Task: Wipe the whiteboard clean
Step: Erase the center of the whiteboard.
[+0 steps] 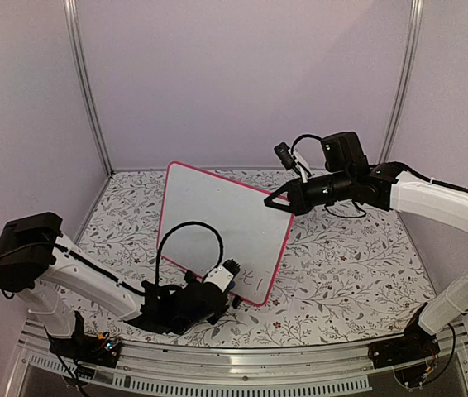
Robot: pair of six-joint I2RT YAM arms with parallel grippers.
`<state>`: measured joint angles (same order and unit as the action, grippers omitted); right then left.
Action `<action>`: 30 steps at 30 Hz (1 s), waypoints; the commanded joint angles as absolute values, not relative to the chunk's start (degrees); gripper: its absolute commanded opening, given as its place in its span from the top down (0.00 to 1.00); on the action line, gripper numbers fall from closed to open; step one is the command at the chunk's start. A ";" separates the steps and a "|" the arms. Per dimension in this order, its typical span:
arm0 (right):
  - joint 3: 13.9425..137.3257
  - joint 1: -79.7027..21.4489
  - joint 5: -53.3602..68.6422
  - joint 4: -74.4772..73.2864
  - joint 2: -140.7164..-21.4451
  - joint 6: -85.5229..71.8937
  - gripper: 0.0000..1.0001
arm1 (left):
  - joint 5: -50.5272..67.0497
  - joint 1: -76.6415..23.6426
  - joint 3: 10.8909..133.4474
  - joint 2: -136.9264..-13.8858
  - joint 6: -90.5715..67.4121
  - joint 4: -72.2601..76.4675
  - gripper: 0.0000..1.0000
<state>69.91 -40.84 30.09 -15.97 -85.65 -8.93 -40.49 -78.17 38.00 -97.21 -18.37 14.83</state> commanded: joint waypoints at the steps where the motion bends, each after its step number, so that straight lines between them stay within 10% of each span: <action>1: 69.78 -42.34 31.84 -19.34 -87.28 -6.13 1.00 | -37.64 -77.61 40.34 -96.62 -15.85 18.39 1.00; 30: 69.57 -42.36 31.95 -19.07 -87.36 -6.11 1.00 | -40.25 -75.63 43.86 -93.86 -11.18 19.73 1.00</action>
